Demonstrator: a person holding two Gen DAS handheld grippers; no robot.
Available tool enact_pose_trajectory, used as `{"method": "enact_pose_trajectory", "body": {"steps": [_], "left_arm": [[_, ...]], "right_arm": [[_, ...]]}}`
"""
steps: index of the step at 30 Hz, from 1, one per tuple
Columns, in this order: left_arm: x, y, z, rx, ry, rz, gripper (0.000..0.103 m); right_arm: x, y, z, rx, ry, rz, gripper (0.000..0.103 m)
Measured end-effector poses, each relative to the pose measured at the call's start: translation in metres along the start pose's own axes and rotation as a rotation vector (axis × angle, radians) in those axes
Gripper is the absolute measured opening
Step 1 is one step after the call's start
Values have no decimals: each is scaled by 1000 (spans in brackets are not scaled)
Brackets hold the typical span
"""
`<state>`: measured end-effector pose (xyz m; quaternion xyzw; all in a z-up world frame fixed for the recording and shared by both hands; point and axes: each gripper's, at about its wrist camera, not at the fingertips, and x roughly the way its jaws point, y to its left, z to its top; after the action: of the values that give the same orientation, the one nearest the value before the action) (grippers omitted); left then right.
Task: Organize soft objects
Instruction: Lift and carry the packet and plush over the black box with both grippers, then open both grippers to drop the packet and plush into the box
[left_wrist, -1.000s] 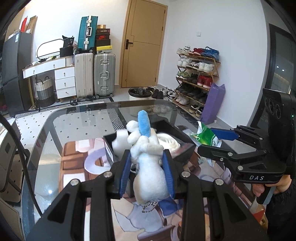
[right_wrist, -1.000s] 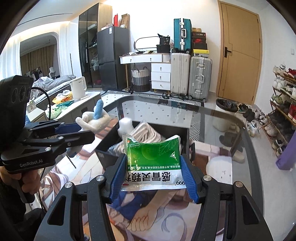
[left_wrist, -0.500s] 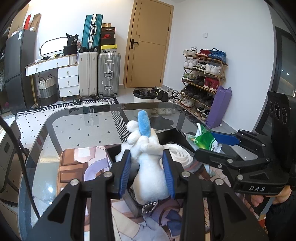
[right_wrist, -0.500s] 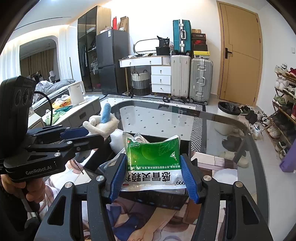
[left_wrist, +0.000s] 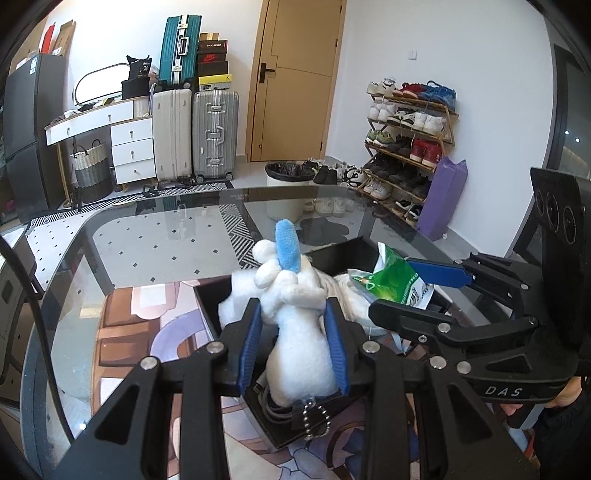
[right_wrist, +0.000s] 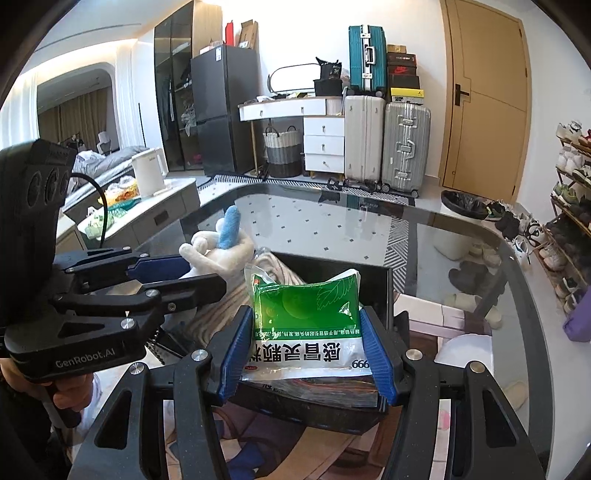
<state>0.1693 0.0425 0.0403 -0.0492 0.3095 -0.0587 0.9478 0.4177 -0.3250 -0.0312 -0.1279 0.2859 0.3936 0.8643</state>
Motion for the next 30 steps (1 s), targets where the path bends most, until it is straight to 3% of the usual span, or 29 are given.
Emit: {"method": "enact_pose_trajectory", "body": {"steps": [16, 26, 29, 30], "left_arm": [[14, -6, -8, 84, 21, 54, 33], [9, -5, -6, 129, 39, 13, 34], [8, -5, -6, 138, 46, 12, 34], [7, -6, -5, 136, 47, 12, 34]], "right_arm": [[45, 2, -3, -16, 65, -31, 58], [40, 7, -9, 50, 105, -48, 59], [39, 8, -9, 44, 106, -38, 62], [37, 8, -10, 38, 95, -31, 68]]}}
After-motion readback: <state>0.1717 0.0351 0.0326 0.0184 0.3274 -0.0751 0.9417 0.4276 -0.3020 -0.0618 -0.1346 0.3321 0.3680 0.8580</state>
